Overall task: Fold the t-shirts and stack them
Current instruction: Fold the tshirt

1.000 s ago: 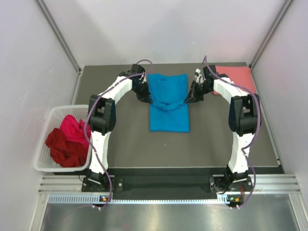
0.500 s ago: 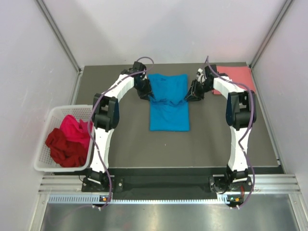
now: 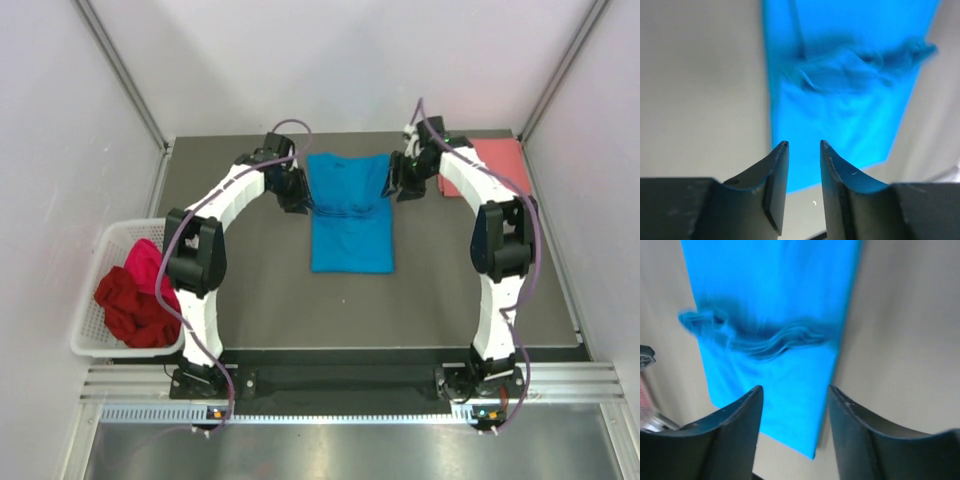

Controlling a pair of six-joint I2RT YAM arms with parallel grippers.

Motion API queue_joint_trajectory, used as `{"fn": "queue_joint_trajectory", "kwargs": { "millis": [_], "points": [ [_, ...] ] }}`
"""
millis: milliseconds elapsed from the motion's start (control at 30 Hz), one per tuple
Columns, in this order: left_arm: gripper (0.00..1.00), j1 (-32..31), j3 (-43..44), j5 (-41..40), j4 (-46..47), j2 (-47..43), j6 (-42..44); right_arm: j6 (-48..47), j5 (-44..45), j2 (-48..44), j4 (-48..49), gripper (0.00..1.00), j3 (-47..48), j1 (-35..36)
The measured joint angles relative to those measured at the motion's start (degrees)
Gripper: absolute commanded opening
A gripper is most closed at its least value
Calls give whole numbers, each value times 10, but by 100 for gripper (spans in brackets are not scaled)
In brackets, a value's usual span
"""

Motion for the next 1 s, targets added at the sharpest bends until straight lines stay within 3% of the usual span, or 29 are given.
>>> {"fn": "queue_joint_trajectory", "kwargs": {
  "millis": [100,300,567,1000],
  "points": [
    [32,-23,-43,22,30,-30,-11,-4,30,-39,4,48,-48,54],
    [26,-72,-59,64,92,-10,-41,12,61,-45,24,43,-91,128],
    [25,-69,-47,73,122,70,-56,39,91,-15,65,38,-93,125],
    [25,-59,89,68,118,153,-50,49,105,76,72,38,7,122]
  ]
}}
